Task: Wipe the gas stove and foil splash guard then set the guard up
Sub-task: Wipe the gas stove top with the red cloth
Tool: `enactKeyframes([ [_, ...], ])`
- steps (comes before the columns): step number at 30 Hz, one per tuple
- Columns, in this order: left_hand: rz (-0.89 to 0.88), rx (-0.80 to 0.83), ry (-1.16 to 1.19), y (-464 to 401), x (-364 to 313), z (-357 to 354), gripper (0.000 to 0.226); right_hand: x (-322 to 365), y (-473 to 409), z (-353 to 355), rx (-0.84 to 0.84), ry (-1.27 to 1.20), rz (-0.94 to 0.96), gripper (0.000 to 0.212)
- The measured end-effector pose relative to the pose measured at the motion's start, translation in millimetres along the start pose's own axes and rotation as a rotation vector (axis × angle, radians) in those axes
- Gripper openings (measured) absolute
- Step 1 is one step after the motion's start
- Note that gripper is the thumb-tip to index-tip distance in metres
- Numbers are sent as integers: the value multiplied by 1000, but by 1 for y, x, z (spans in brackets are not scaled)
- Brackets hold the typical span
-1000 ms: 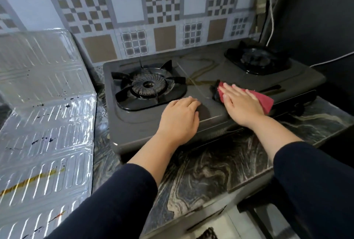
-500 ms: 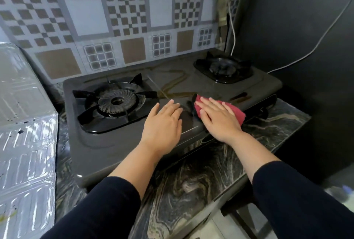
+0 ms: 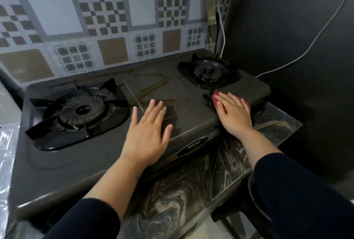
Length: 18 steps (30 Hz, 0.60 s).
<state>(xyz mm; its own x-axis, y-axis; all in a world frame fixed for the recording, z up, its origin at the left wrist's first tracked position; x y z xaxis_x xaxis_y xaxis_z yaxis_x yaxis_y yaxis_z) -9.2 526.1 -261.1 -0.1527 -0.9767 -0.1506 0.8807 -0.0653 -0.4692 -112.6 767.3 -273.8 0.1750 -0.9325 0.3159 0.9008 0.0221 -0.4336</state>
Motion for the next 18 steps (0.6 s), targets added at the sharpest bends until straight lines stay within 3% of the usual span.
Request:
enactKeyframes([
  [9, 37, -18, -44, -5, -2, -5, 79, -70, -82, -5, 190, 180, -260, 56],
  [18, 67, -2, -45, -6, 0, -7, 80, -95, -131, -10, 218, 219, -281, 56],
])
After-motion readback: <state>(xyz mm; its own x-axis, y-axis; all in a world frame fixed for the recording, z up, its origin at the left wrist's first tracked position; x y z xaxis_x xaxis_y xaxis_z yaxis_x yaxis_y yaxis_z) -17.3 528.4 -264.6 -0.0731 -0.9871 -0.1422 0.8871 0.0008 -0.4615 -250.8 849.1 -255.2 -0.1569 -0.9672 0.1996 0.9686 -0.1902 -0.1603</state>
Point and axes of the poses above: each hand's wrist, its own y-axis away from the middle knuckle, its own z-axis out of the back of the hand, x = y × z, the point moved 3 cm from there along -y, towards the middle knuckle, and after that the axes turned 14 degrees about -x, right-handed, at the moved point
